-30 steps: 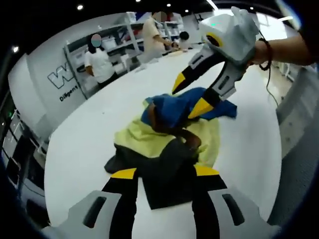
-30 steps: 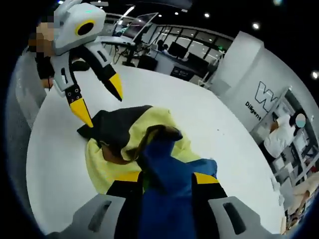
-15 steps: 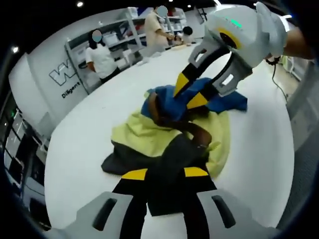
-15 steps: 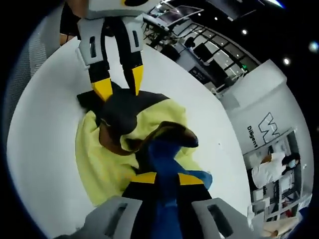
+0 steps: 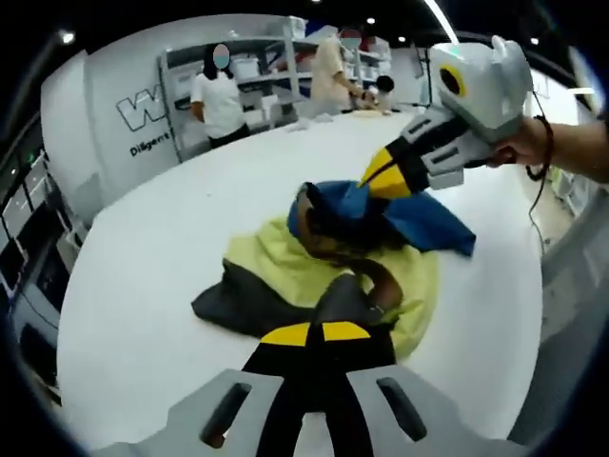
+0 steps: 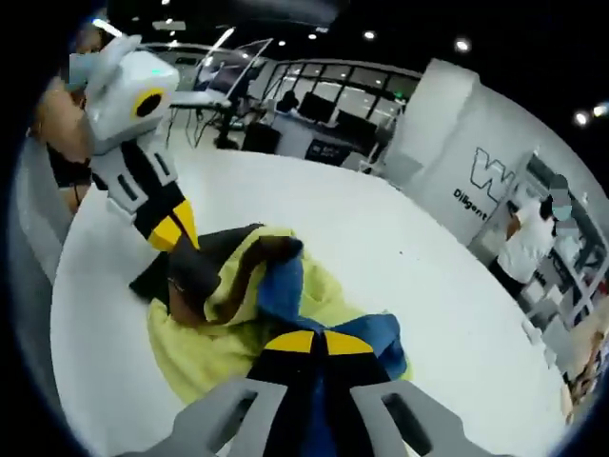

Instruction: Fold the garment on the visible template until the final outline fits inside the template.

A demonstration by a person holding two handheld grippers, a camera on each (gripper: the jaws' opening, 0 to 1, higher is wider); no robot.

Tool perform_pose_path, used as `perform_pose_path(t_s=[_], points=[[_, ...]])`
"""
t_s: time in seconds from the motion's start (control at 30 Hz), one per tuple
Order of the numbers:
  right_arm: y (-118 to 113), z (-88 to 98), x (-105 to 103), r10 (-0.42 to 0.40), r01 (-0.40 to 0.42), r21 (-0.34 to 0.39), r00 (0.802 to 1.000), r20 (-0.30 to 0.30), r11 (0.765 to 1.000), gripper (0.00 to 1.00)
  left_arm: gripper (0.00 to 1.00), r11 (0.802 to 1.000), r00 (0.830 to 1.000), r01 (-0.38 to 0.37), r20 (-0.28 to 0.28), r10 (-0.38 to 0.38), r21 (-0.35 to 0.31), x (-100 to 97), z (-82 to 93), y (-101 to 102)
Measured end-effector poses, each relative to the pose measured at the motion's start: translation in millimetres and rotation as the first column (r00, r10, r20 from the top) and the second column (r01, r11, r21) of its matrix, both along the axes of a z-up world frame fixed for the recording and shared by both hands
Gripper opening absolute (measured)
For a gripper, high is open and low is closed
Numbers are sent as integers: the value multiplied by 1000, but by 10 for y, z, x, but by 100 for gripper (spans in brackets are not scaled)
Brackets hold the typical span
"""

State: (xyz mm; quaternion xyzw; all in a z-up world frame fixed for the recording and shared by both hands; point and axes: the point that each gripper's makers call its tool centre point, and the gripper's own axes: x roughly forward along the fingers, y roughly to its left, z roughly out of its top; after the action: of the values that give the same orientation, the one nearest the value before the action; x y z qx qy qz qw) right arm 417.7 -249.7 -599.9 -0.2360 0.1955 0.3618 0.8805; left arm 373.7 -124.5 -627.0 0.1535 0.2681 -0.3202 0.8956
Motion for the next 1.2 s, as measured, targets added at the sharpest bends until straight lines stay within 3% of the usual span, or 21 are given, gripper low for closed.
perform_pose_path(t_s=[0.1, 0.4, 0.63, 0.8, 1.2], points=[[-40, 136, 2, -31, 33, 85, 999, -18, 996, 0, 2, 1000, 1000, -9, -1, 9, -10, 2, 67, 43], [-146, 475, -55, -38, 38, 111, 999, 1, 993, 0, 2, 997, 1000, -29, 4, 30, -68, -10, 383, 211], [-208, 795, -22, -46, 45, 146, 999, 5, 988, 0, 2, 990, 996, -88, 15, 90, -110, 117, 744, 501], [-248, 1010, 20, -50, 51, 186, 999, -9, 981, 0, 2, 992, 996, -76, 44, 81, -103, 205, 920, 607], [-380, 1062, 233, -85, 98, 182, 993, -78, 978, 0, 3, 990, 997, -76, -8, 76, -116, 587, 1096, 644]])
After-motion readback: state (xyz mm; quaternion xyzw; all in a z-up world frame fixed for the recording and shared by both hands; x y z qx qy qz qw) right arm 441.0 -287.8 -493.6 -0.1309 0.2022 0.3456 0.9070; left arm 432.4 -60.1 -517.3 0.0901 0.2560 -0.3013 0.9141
